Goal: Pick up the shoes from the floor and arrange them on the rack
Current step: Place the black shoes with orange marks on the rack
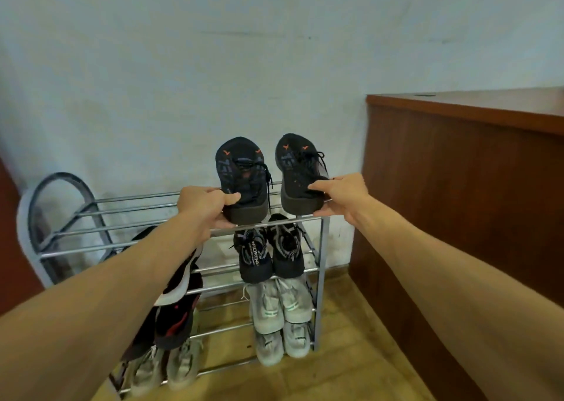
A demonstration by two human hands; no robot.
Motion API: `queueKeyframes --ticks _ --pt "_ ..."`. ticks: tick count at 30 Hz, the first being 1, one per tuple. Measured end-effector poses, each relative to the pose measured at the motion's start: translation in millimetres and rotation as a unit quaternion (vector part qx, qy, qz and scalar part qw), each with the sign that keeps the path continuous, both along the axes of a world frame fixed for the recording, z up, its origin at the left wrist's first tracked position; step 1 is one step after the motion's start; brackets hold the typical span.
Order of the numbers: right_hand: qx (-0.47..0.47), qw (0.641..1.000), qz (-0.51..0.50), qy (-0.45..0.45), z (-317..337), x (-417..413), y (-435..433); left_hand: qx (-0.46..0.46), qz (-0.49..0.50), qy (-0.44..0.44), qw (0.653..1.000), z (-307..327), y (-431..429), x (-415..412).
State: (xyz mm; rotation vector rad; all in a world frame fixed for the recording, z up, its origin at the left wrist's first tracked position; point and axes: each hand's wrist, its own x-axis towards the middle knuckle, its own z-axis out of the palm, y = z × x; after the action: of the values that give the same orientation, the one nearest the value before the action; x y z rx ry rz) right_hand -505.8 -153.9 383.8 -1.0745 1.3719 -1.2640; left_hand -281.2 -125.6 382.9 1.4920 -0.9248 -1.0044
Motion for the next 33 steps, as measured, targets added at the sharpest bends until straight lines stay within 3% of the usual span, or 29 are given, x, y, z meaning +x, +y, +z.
queueKeyframes --ticks 9,16,20,23,28,33 --pt "0.011 0.999 0.017 0.032 -33.1 23.8 -49.9 0.059 -0.036 -0.009 0.998 -31.0 -50.1 11.2" --pt "0.015 0.997 -0.056 0.060 -54.9 22.6 -43.8 0.123 -0.164 -0.100 0.974 -30.2 -41.3 20.3" --pt "-0.017 0.990 -0.080 0.118 -53.4 28.1 -32.3 0.101 -0.141 -0.073 0.982 -32.2 -28.6 8.3" --pt "-0.015 0.990 -0.060 0.124 -57.2 31.8 -29.1 0.081 -0.114 -0.058 0.988 -38.0 -24.1 1.5" --pt "-0.013 0.994 -0.018 0.103 -61.5 24.7 -39.2 0.074 -0.127 -0.128 0.981 -45.3 -24.9 1.1" --pt "-0.008 0.980 0.059 0.191 -62.8 9.2 -33.0 0.108 -0.161 -0.192 0.962 -45.7 -25.3 2.8"
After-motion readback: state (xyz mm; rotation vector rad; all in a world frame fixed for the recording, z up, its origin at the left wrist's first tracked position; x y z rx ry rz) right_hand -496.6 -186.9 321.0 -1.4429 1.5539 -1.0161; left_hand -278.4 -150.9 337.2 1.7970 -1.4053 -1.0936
